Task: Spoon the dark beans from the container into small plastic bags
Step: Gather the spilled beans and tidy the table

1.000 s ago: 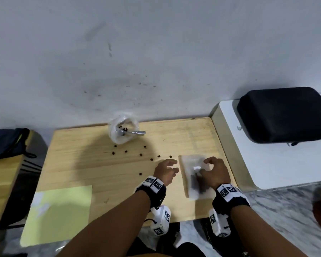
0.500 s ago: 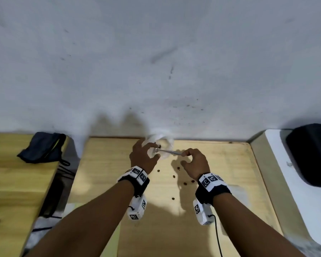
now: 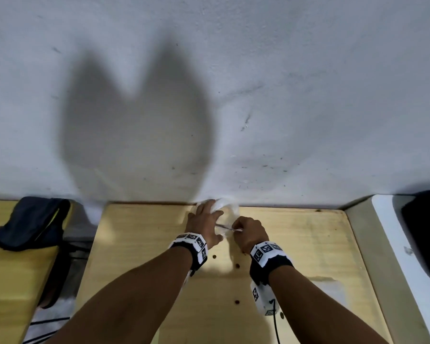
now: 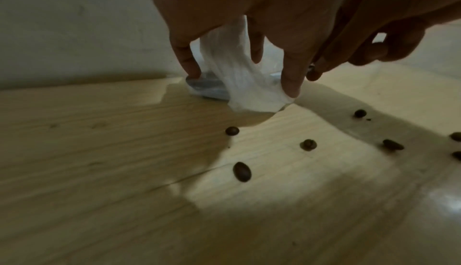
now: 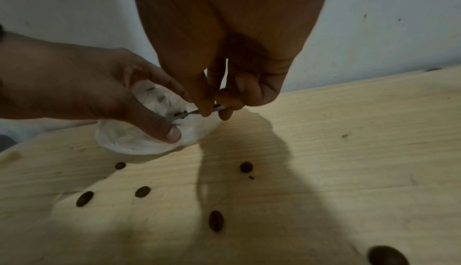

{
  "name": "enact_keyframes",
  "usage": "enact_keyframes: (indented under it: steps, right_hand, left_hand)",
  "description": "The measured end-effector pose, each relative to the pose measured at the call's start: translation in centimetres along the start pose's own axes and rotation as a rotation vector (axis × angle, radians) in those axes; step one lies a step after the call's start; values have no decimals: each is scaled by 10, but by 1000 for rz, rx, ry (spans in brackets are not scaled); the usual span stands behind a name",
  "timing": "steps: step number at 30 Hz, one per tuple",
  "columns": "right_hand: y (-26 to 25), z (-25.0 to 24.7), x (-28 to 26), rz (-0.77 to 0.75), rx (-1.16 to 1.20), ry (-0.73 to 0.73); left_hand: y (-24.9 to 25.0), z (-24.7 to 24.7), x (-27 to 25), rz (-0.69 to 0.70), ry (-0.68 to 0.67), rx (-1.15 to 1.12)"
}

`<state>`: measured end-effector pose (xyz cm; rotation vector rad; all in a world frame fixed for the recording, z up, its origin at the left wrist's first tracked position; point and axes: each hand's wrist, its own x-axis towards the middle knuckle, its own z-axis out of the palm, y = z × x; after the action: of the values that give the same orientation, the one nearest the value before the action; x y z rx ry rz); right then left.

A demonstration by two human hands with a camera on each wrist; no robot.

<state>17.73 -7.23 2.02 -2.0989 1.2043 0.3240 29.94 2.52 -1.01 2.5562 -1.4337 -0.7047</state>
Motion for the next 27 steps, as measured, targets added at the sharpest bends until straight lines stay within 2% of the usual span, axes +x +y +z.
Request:
enact_keyframes:
  steps: [8, 14, 20, 27]
  right_hand:
    - [15, -19, 3, 19, -39, 55]
    - [52, -40, -10, 111, 38, 96]
    - [82, -48, -18, 206, 197, 215]
    - [103, -39, -17, 360, 321, 252]
  left_hand:
    - [6, 6, 15, 34, -43, 156]
    - [5, 6, 19, 28, -28, 78]
    - [4, 6, 19, -2, -16, 28]
    - [1, 12, 17, -41, 36, -9]
